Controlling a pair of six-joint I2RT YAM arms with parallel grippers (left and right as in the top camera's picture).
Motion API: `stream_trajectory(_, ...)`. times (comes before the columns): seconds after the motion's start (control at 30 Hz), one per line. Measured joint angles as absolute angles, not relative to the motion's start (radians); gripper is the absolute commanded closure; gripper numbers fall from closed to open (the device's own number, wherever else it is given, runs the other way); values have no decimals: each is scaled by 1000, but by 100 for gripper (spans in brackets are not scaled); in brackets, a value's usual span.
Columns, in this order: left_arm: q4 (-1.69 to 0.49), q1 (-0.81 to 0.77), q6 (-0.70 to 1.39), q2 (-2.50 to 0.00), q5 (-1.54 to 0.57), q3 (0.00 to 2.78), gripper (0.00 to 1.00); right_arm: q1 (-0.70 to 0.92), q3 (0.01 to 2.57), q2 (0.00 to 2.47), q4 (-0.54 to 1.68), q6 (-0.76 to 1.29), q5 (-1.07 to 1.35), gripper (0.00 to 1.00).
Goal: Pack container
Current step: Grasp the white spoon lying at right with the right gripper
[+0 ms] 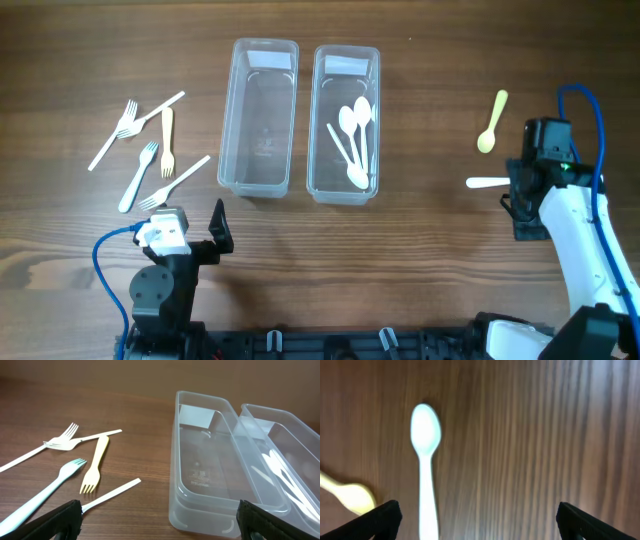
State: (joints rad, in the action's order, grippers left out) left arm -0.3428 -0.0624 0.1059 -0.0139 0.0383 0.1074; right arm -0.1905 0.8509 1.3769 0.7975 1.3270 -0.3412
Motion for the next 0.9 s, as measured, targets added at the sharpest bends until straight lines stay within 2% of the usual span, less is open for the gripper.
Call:
stream_trajectory(0.27, -343, -62, 106, -14, 38, 107, 0, -202, 826, 1461, 625, 1246, -332, 15)
stream_trajectory(0.57, -343, -62, 106, -14, 38, 107, 0, -202, 828, 1663, 492, 1286, -261, 17)
stream_trajectory(0.6, -344, -62, 106, -14, 38, 107, 0, -201, 830, 1666, 479, 1287, -263, 20)
stream_trajectory(0.73, -343, -62, 106, -14, 38, 107, 0, -202, 838, 1684, 461, 1317, -273, 66)
stream_trajectory(0.9, -343, -62, 106, -14, 38, 107, 0, -202, 839, 1694, 459, 1342, -270, 81)
